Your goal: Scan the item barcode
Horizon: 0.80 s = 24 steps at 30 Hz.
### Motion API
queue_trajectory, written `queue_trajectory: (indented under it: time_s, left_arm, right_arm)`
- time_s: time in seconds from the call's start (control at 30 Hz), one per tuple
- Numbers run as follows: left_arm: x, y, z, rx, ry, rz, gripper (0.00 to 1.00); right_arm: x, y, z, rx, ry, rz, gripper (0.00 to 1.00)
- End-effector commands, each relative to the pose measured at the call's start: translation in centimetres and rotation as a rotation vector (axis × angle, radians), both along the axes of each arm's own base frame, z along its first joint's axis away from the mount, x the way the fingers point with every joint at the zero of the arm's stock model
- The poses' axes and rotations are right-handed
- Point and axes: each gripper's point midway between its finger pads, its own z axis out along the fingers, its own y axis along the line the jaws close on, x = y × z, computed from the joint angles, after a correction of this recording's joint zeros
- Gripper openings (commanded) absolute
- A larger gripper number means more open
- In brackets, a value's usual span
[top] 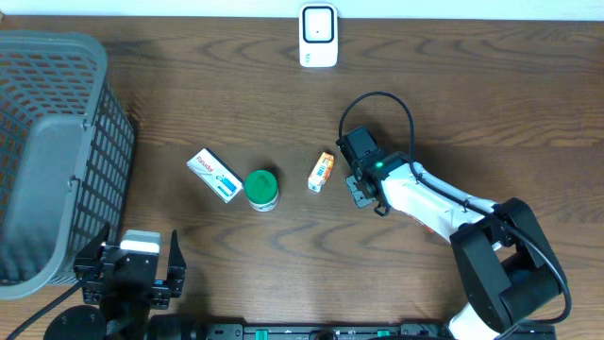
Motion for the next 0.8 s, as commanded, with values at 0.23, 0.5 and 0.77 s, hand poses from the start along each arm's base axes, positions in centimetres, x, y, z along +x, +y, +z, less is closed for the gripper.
queue_trajectory:
  time_s: [0.23,0.5,0.77]
  left_arm:
    - [0.1,0.0,-0.1,-0.012,0.005,0.003,0.86]
    - [0.1,0.0,-0.1,-0.012,0.005,0.003,0.86]
    - [0.1,0.0,-0.1,-0.012,0.005,0.003,0.86]
  right_arm:
    - [-0.1,-0.9,-0.9,-0.061,-0.001,-0.033,0.54]
    - [0.1,-1.7,-0.7,-0.09,-0.008,-0.046,0.45]
    - [0.1,-1.8,-1.0,-0.038,0.012,-0.089,0.01]
